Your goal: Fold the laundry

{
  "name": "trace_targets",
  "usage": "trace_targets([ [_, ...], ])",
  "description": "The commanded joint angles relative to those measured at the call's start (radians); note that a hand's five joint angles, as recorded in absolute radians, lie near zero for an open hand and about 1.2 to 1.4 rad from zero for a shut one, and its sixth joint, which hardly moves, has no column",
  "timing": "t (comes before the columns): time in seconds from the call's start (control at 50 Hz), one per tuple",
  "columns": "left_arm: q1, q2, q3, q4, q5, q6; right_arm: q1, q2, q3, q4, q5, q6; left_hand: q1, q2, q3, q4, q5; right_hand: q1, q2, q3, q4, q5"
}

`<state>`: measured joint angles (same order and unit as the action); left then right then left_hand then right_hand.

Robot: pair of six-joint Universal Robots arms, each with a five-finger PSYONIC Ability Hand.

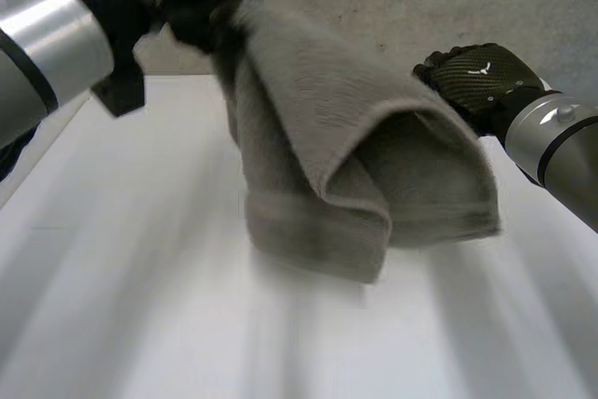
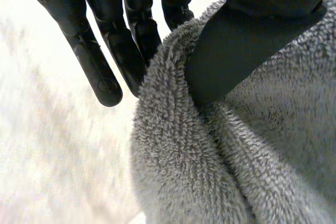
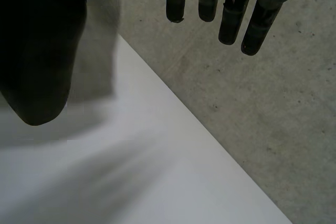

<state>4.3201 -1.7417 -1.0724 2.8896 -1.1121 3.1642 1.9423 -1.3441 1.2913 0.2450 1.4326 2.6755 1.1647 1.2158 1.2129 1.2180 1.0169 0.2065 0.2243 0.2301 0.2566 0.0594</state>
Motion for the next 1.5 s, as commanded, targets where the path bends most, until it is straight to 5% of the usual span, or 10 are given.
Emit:
trace_targets([
  [0.02, 0.102, -0.231, -0.150, 0.060, 0.005, 0.013, 0.010, 0.003, 0.002, -0.001, 0.000, 0.000, 0.232, 0.180, 0.183, 0.178, 0.205, -0.032, -0.050, -0.056, -0.082, -0.059],
  [0.1, 0.115, -0.335, -0.153, 0.129, -0.055, 0.013, 0.013, 0.008, 0.008, 0.000, 0.002, 0.000, 0.194, 0.143, 0.146, 0.141, 0.167, -0.032, -0.050, -0.056, -0.082, -0.059],
  [0.12, 0.122, -0.373, -0.158, 0.160, -0.095, 0.013, 0.013, 0.008, 0.013, 0.000, 0.000, 0.000, -0.268, -0.319, -0.317, -0.322, -0.295, -0.032, -0.050, -0.056, -0.082, -0.059],
  [0.14, 0.122, -0.374, -0.158, 0.160, -0.095, 0.013, 0.013, 0.008, 0.013, 0.000, 0.000, 0.000, -0.273, -0.324, -0.321, -0.326, -0.300, -0.032, -0.050, -0.056, -0.082, -0.059],
  [0.18, 0.127, -0.418, -0.167, 0.190, -0.158, 0.014, 0.013, 0.008, 0.016, 0.000, -0.001, 0.000, -0.990, -1.041, -1.038, -1.043, -1.017, -0.032, -0.050, -0.056, -0.082, -0.059],
  [0.62, 0.073, -0.084, -0.419, 0.218, -0.204, -0.029, 0.046, 0.006, 0.026, 0.008, 0.008, 0.047, -0.990, -1.041, -1.038, -1.043, -1.017, -0.032, -0.050, -0.056, -0.082, -0.059],
  [0.82, 0.038, 0.071, -0.636, 0.223, -0.302, -0.055, 0.096, 0.051, 0.124, -0.012, -0.014, 0.384, -0.990, -1.041, -1.038, -1.043, -1.017, -0.032, -0.050, -0.056, -0.082, -0.059],
  [1.06, -0.025, 0.050, -0.775, 0.277, -0.357, -0.142, 0.158, 0.275, 0.177, -0.118, -0.080, 0.547, -0.990, -1.041, -1.038, -1.043, -1.017, -0.007, -0.025, -0.031, -0.057, -0.034],
  [1.38, -0.051, -0.045, -0.854, 0.497, -0.439, -0.199, 0.227, 0.410, 0.135, -0.191, -0.086, 0.638, -0.990, -1.041, -1.038, -1.043, -1.017, 0.319, 0.301, 0.295, 0.269, 0.291],
  [1.5, -0.059, -0.093, -0.847, 0.546, -0.442, -0.201, 0.237, 0.392, 0.144, -0.254, -0.083, 0.646, -0.990, -1.041, -1.038, -1.043, -1.017, 0.802, 0.784, 0.778, 0.752, 0.774],
])
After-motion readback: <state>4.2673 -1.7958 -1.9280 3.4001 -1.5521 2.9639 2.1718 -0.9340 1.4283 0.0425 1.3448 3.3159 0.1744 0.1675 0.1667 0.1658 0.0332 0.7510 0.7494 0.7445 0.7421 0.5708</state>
